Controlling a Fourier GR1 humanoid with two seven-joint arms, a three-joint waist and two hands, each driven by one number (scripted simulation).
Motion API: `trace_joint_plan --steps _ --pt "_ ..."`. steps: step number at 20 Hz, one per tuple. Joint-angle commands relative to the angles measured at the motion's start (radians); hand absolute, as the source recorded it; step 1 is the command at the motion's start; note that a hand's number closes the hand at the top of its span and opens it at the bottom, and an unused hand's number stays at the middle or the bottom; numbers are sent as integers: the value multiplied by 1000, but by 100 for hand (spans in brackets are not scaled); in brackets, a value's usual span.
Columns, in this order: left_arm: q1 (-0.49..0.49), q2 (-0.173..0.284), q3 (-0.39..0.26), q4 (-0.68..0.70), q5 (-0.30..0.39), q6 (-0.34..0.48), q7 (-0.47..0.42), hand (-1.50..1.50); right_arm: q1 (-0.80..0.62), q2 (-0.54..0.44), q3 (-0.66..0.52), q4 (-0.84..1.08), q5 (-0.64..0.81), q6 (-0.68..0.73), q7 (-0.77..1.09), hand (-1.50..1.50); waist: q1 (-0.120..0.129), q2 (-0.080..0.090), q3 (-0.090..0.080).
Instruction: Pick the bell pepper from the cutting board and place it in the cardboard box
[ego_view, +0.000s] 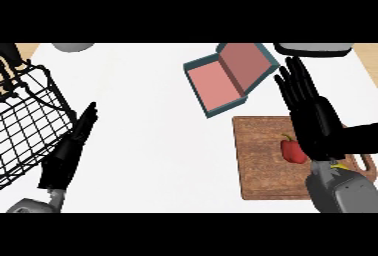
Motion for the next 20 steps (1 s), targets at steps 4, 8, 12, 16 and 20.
trace_joint_plan --steps 4,8,12,16,20 --pt "15 32 92 30 -22 55 26 0 -38 -79 -144 -26 56 30 -209 -150 -19 9 22" --pt "72 23 78 32 -20 71 37 0 51 -308 -191 132 417 -137 -171 150 -43 16 11" --pt "51 -1 64 7 -33 80 89 0 99 33 -251 172 270 -328 -391 -150 -19 12 23" --pt "75 -18 64 -8 -61 62 91 0 215 -50 -271 188 273 -181 -552 -150 -23 10 22" --pt "43 -6 94 11 -50 59 87 0 215 -265 -207 177 450 -141 -321 -150 -28 9 18"
